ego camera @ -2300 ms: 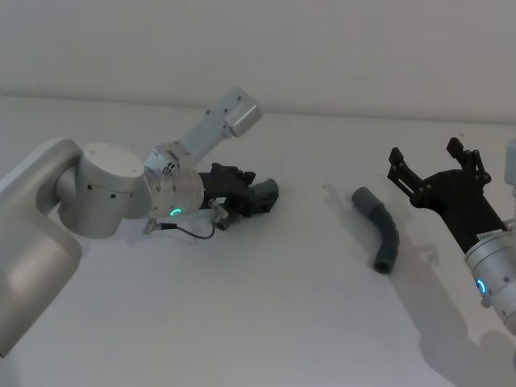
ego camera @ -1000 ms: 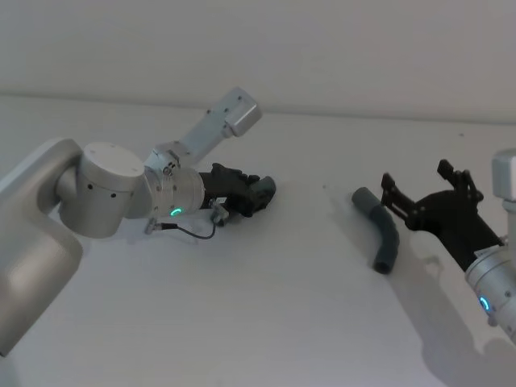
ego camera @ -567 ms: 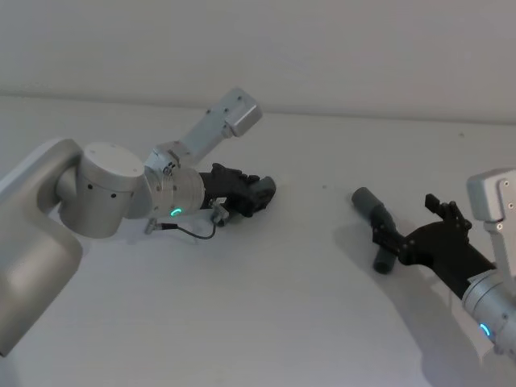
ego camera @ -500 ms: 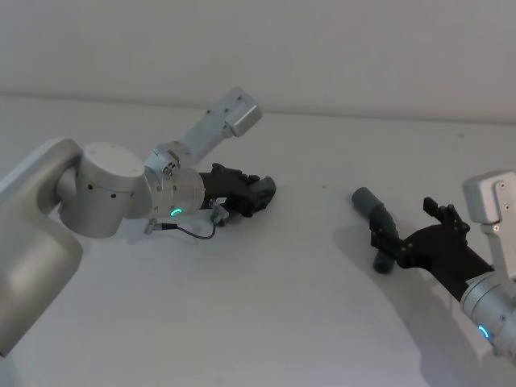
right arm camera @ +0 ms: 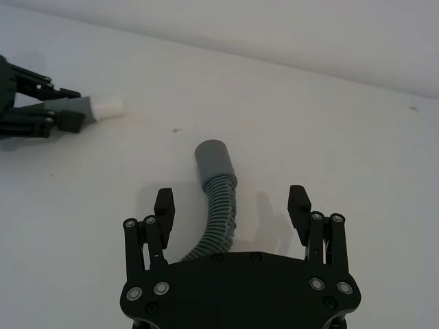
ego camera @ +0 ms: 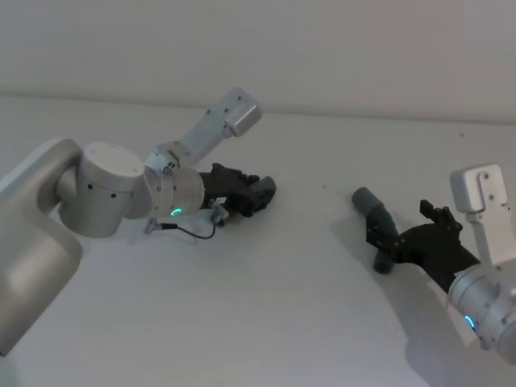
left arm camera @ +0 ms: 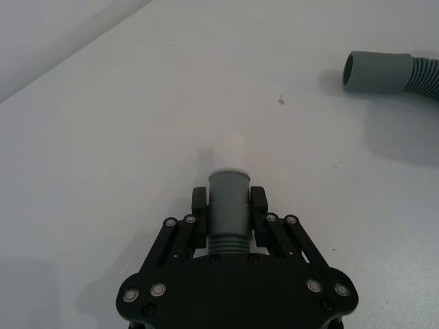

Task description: Use both hands to pick up one end of the pipe from the table, align the ends, and insert them.

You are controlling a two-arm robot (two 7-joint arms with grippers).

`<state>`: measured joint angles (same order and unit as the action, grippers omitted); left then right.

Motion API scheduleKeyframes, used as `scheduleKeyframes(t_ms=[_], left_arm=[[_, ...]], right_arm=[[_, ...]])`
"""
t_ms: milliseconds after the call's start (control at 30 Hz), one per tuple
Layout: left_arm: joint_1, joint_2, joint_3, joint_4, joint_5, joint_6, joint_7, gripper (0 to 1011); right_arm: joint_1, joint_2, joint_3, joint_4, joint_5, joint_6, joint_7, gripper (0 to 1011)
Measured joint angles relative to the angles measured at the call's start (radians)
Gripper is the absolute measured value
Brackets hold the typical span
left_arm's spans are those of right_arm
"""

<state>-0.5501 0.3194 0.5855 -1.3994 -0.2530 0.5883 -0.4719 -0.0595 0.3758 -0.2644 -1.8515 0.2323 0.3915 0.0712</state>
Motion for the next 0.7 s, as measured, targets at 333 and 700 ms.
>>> scheduleKeyframes(t_ms=[333, 700], left_arm=[[0.0, 0.0, 0.0, 0.0, 0.0, 0.0, 0.0, 359], [0.0, 0.0, 0.0, 0.0, 0.0, 0.0, 0.0, 359]], right_arm=[[0.028, -0.039, 0.016, 0.02, 0.013, 0.083, -0.016, 1003], [0.043, -0.052, 0.027, 0.033, 0.028, 0.14, -0.006, 1003]])
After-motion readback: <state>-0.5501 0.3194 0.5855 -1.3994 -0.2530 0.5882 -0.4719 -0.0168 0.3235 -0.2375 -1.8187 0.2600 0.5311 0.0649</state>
